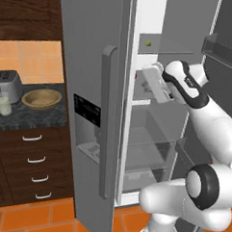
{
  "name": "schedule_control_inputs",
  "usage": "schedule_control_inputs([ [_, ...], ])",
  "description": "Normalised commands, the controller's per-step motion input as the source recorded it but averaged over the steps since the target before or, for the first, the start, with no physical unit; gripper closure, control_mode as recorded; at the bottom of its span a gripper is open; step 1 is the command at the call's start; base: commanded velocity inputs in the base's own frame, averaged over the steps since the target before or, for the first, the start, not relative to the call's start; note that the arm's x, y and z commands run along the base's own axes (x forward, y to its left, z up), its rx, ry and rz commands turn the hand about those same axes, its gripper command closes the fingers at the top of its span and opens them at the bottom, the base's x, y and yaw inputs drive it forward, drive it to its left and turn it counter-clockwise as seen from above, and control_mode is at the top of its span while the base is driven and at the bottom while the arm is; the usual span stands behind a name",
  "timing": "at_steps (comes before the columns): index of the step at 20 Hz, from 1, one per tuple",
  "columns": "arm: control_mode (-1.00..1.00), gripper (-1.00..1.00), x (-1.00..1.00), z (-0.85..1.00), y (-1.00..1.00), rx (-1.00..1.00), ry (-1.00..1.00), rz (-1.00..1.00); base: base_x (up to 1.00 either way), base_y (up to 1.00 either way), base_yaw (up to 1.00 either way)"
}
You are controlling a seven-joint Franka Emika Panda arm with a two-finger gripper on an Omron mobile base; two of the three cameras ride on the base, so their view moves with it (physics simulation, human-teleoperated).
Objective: Grab a lemon wedge from the fridge and one ice cube from the ice bowl, and put them in the glass of lemonade.
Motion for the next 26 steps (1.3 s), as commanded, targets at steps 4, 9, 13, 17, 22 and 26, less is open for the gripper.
schedule_control_inputs([
  [4, -1.00, -1.00, 0.32, -0.44, 0.00, 0.23, 0.04, 0.18, 0.00, 0.00, 0.00],
  [9, -1.00, -1.00, 0.12, -0.66, 0.12, 0.17, 0.03, 0.22, 0.00, 0.00, 0.00],
  [13, -1.00, -1.00, 0.12, -0.77, 0.28, 0.09, 0.04, 0.19, 0.00, 0.00, 0.00],
  [17, -1.00, -1.00, 0.24, -0.37, 0.33, 0.01, 0.02, 0.12, 0.00, 0.00, 0.00],
  [22, -1.00, -1.00, -0.11, -0.08, 0.82, 0.00, 0.03, 0.14, 0.00, 0.00, 0.00],
  [26, -1.00, -1.00, -0.41, -0.08, 0.99, 0.00, 0.01, 0.17, 0.00, 0.00, 0.00],
])
